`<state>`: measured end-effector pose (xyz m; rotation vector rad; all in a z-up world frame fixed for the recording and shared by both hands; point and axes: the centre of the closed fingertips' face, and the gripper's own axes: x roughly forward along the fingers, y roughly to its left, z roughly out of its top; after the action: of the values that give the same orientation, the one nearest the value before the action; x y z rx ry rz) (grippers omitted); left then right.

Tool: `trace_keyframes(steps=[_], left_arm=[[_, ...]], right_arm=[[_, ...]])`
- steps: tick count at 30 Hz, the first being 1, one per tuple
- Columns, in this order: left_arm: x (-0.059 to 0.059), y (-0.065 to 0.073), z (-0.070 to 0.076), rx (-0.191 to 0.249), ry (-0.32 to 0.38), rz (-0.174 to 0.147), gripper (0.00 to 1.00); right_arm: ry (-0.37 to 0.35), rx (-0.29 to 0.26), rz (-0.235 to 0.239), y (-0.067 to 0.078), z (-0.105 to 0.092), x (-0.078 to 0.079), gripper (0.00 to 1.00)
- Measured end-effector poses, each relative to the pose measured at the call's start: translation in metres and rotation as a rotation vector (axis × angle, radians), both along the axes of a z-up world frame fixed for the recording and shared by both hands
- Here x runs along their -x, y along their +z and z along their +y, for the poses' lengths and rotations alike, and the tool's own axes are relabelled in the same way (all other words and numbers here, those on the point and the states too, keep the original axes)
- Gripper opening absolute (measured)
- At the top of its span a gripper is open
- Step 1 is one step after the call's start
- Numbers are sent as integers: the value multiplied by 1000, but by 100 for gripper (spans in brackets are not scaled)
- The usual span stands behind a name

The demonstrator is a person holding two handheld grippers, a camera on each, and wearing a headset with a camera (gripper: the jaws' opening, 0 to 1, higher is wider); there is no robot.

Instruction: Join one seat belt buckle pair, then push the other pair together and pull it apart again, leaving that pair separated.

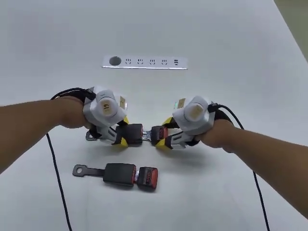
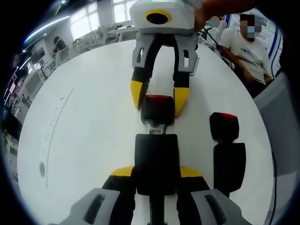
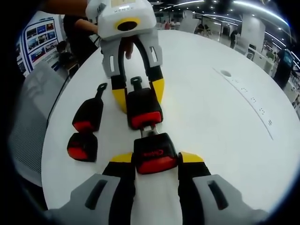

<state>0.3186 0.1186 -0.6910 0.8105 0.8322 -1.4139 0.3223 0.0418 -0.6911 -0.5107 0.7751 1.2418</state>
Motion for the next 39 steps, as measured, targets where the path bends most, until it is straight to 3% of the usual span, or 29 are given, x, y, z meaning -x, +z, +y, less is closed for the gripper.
trace_keyframes(steps=[3, 23, 39], left_arm=[[0, 0, 1, -3, -9, -2, 34], [-2, 0, 1, -7, -22, 7, 34], [-1, 0, 1, -2, -23, 8, 34]], right_arm=[[5, -3, -17, -1, -5, 1, 33], [-30, -9, -23, -8, -62, 0, 34], [-41, -11, -22, -7, -101, 9, 34]])
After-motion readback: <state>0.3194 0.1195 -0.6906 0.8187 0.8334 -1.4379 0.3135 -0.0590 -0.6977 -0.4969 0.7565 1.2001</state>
